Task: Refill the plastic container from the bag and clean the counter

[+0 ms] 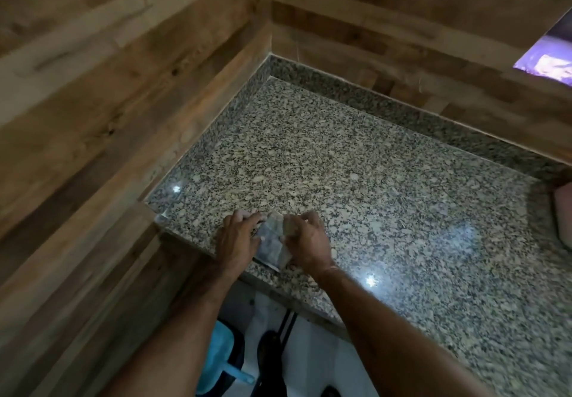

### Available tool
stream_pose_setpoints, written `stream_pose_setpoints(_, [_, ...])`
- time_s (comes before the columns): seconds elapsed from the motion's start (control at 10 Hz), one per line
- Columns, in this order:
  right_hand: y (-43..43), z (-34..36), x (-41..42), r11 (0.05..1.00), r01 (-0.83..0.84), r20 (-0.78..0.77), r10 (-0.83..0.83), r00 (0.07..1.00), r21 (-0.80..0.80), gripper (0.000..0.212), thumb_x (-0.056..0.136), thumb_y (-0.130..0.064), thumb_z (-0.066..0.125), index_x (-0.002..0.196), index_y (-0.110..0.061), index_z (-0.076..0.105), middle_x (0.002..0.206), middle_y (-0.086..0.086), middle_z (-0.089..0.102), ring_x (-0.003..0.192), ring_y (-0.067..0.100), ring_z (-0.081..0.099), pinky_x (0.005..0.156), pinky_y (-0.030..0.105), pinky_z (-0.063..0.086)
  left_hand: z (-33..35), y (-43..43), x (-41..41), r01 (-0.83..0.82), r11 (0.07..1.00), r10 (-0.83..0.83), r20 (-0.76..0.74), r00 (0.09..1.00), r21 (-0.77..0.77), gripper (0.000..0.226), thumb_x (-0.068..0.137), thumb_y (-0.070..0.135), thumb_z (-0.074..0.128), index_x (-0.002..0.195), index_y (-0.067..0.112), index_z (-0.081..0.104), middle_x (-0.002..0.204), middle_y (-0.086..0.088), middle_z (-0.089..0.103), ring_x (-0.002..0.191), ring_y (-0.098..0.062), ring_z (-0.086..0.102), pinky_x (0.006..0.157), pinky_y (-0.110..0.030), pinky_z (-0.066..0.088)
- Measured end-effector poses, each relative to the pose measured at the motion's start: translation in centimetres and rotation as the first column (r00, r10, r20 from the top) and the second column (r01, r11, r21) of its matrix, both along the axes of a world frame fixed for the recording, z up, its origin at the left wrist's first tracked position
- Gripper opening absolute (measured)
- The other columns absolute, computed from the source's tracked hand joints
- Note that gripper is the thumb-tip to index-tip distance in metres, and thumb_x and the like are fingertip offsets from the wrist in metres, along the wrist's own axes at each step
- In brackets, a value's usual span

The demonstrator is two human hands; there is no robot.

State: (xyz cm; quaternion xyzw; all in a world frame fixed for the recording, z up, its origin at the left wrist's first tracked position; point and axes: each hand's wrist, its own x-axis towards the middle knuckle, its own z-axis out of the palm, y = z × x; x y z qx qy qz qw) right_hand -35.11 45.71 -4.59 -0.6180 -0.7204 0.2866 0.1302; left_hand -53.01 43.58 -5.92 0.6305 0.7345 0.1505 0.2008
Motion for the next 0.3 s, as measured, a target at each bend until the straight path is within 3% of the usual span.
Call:
stream_pose_setpoints(0.1, [0.0, 1.2, 1.6, 0.998, 0.059, -0.092, -0.058, 0.994, 0.009, 0.044, 0.098, -0.028, 0.061, 0.141, -0.025, 0.053, 0.135, 0.004, 0.046, 0.117, 0.012, 0.044, 0.103, 0.034, 0.051, 1.0, 0.1, 0.9, -0.016, 1.000, 0.016, -0.011, 1.000, -0.004, 0.054, 0.088, 0.030, 0.076, 0.138, 0.031, 0.058, 0.135, -0.003, 0.052, 0.122, -0.025, 0.049, 0.096, -0.040, 0.044])
stream_pose_setpoints(0.2, [-0.7, 2.6, 4.5, 0.994, 0.088, -0.107, -0.080, 0.991, 0.066, 0.046, 0.102, -0.033, 0.055, 0.146, -0.024, 0.048, 0.137, 0.006, 0.047, 0.116, 0.008, 0.041, 0.097, 0.025, 0.043, 2.2, 0.4, 2.9, -0.002, 0.999, 0.003, -0.016, 1.000, 0.039, 0.059, 0.091, 0.029, 0.073, 0.145, 0.024, 0.052, 0.140, -0.007, 0.052, 0.127, -0.028, 0.047, 0.097, -0.043, 0.042])
stream_pose_setpoints(0.3, [-1.7, 3.8, 8.7, 0.980, 0.167, -0.135, -0.151, 0.979, 0.111, 0.051, 0.102, -0.043, 0.050, 0.148, -0.023, 0.046, 0.135, 0.003, 0.048, 0.121, 0.015, 0.047, 0.101, 0.034, 0.048, 3.8, 0.4, 6.3, 0.010, 0.995, -0.013, 0.027, 1.000, 0.101, 0.059, 0.092, 0.031, 0.071, 0.146, 0.020, 0.050, 0.141, -0.009, 0.053, 0.126, -0.031, 0.048, 0.096, -0.046, 0.044])
